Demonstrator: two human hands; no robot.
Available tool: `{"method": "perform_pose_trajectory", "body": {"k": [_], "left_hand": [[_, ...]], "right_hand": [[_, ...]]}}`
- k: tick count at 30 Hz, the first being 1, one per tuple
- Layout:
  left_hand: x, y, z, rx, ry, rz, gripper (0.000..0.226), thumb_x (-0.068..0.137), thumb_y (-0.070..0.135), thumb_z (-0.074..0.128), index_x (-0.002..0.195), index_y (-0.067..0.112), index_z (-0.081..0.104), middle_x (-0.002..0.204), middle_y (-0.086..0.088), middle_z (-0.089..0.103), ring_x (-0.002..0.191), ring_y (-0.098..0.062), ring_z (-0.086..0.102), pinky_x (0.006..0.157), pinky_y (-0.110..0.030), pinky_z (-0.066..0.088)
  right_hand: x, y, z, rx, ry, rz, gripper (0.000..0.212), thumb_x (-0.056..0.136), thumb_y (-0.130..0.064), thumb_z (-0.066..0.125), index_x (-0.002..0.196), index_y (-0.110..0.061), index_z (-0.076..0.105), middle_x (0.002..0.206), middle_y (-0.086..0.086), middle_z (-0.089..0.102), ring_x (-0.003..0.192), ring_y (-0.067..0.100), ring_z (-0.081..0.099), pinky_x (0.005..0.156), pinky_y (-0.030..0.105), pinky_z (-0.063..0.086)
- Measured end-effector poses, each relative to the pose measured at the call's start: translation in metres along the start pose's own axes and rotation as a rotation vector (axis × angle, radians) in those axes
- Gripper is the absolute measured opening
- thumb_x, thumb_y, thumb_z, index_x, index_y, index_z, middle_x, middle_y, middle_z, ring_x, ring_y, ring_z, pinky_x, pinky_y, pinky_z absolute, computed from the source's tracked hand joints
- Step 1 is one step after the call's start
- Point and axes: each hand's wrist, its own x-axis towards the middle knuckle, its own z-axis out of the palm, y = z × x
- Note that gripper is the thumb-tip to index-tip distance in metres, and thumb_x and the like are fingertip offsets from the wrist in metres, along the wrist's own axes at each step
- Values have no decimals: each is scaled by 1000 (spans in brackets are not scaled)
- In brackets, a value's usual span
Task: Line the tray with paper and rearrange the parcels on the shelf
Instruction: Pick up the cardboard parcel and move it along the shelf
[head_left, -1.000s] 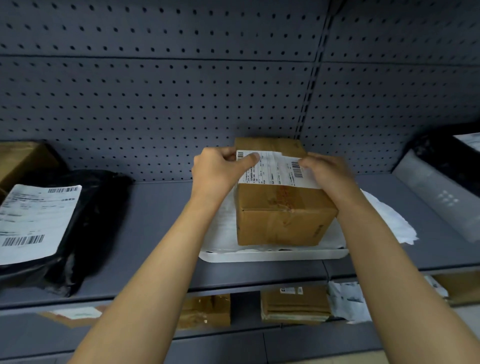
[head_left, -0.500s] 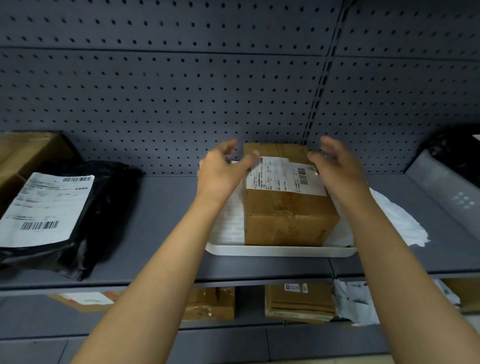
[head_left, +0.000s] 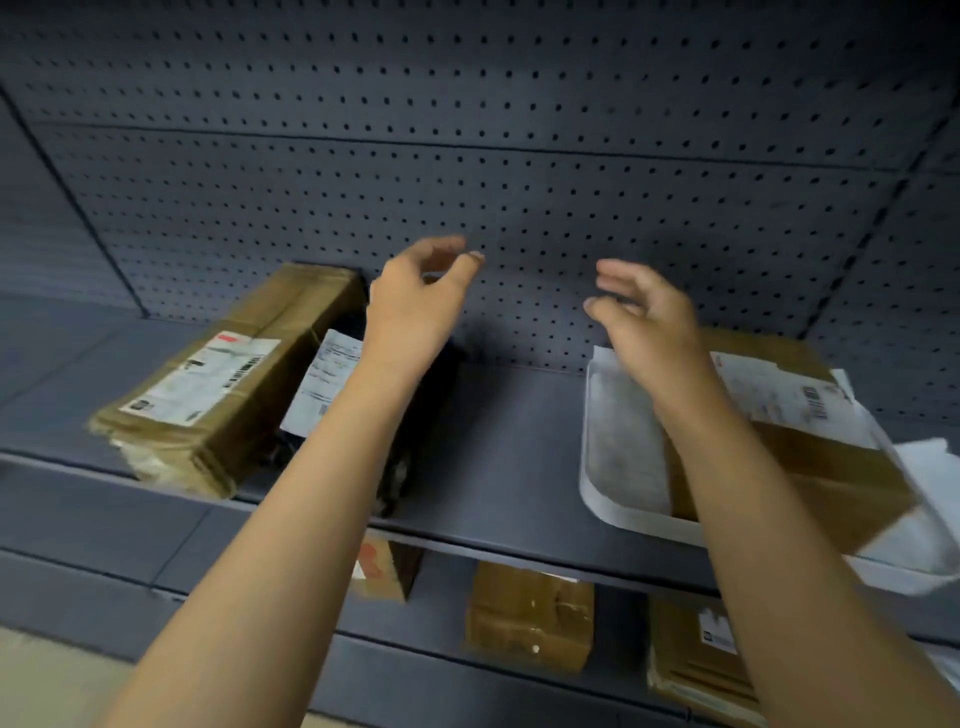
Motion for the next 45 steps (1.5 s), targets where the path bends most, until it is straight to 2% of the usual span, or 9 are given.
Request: {"method": "perform_pose_trajectory", "body": {"k": [17, 21, 23, 24, 25, 30, 35, 39, 45], "left_hand": [[88, -89, -213, 4, -79, -91, 28, 95, 26, 62, 121, 33, 71, 119, 9, 70, 110, -8, 62, 93, -26, 44], [93, -113, -227, 27, -161, -216, 43, 98, 25, 62, 141, 27, 60, 141, 5, 60, 126, -14, 55, 95, -24, 36], [93, -123, -228, 33, -208, -284, 56, 98, 24, 63, 152, 23, 47, 155, 2, 50, 135, -16, 51, 93, -19, 36], [92, -126, -228, 29, -242, -336, 61, 98, 24, 63, 155, 21, 42, 158, 2, 47, 132, -15, 52, 87, -14, 39], [91, -129, -229, 20, -280, -389, 64, 98, 24, 64, 157, 19, 39, 157, 1, 48, 124, -14, 56, 75, -11, 43], [89, -143, -228, 19, -402, -478, 32, 97, 26, 65, 128, 18, 68, 100, 0, 78, 76, -15, 71, 63, -22, 59], [89, -144, -228, 16, -342, -435, 22, 95, 24, 67, 115, 18, 74, 94, -3, 74, 74, -15, 65, 61, -22, 54], [93, -134, -244, -60, -313, -422, 24, 96, 24, 66, 118, 18, 73, 105, -4, 80, 85, -22, 74, 81, -34, 61], [111, -132, -287, -100, -245, -332, 21, 97, 23, 64, 114, 18, 75, 104, -5, 81, 97, -24, 77, 93, -40, 60]], "right_hand": [[-32, -100, 228, 114, -127, 110, 45, 95, -17, 62, 138, -27, 57, 135, -9, 60, 115, 9, 62, 107, 37, 49], [-35, -105, 263, 64, -214, 177, 53, 96, -22, 61, 148, -27, 49, 141, -5, 58, 99, -3, 58, 86, 20, 44], [-39, -105, 275, 8, -251, 226, 60, 94, -26, 61, 152, -28, 44, 147, 9, 35, 132, 16, 45, 86, 23, 45], [-40, -102, 280, -23, -272, 247, 64, 90, -30, 61, 152, -28, 44, 110, -20, 47, 95, -1, 42, 93, 27, 47], [-40, -99, 284, -55, -286, 261, 65, 85, -34, 61, 148, -28, 48, 134, -5, 63, 119, 14, 60, 101, 35, 48], [-38, -89, 287, -136, -295, 260, 32, 81, -31, 57, 106, -18, 72, 98, 6, 79, 94, 26, 74, 87, 48, 57], [-40, -91, 287, -97, -259, 251, 34, 82, -23, 58, 111, -19, 74, 96, -5, 79, 94, 17, 74, 91, 44, 59], [-34, -105, 289, -5, -219, 204, 47, 93, -9, 60, 139, -17, 62, 111, -15, 69, 91, 0, 66, 74, 14, 51], [-35, -139, 323, 89, -168, 147, 56, 91, -9, 61, 146, -14, 54, 129, -2, 70, 111, 5, 67, 95, 26, 56]]}}
